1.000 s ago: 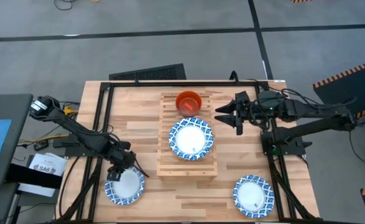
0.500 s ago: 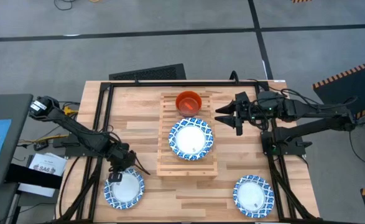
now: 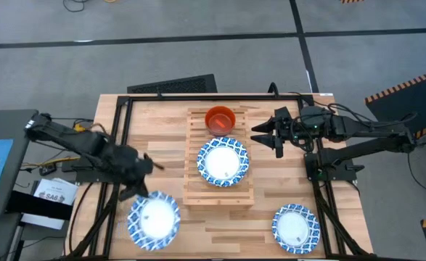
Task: Place and stack bowls onto a shelf
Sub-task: Stack the left white patterned bowl on top of the white patterned bowl on the shelf
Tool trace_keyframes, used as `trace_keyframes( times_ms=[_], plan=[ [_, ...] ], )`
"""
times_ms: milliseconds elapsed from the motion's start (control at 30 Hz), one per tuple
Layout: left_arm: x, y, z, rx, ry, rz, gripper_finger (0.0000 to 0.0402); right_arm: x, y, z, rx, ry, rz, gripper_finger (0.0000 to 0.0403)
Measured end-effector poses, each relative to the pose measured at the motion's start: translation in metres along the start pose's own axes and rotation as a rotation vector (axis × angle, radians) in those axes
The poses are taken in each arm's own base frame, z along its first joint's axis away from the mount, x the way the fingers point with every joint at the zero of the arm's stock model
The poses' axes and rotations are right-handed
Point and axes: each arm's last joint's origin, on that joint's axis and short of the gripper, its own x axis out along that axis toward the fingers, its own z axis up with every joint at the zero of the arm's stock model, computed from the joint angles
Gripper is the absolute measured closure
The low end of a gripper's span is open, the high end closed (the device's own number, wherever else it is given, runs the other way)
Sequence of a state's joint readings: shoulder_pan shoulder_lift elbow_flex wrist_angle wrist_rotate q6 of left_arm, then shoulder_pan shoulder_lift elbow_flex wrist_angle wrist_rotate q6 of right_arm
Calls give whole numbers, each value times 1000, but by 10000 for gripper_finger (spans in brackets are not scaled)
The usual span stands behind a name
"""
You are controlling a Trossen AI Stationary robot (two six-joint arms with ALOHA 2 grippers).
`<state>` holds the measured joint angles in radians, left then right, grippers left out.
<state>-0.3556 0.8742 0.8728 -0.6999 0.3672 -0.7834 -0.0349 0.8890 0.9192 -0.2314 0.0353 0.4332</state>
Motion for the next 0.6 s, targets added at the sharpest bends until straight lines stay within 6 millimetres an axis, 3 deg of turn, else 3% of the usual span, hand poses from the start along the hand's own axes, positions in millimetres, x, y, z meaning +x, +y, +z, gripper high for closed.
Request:
trace_keyframes(
  times_ms=[133,267,433,600],
  plan=[
    [-30,-26,33,64,-146,77,401,0,-1,0,0,-6,-14,179],
    [-44,-39,76,47,-200,217,401,0,-2,1,-20,-10,-23,179],
    [-56,-44,136,-20,-250,322,401,0,-4,2,-20,-15,-34,179],
    [-65,-43,187,26,-335,351,401,0,-4,2,-20,-15,-34,179]
  ],
)
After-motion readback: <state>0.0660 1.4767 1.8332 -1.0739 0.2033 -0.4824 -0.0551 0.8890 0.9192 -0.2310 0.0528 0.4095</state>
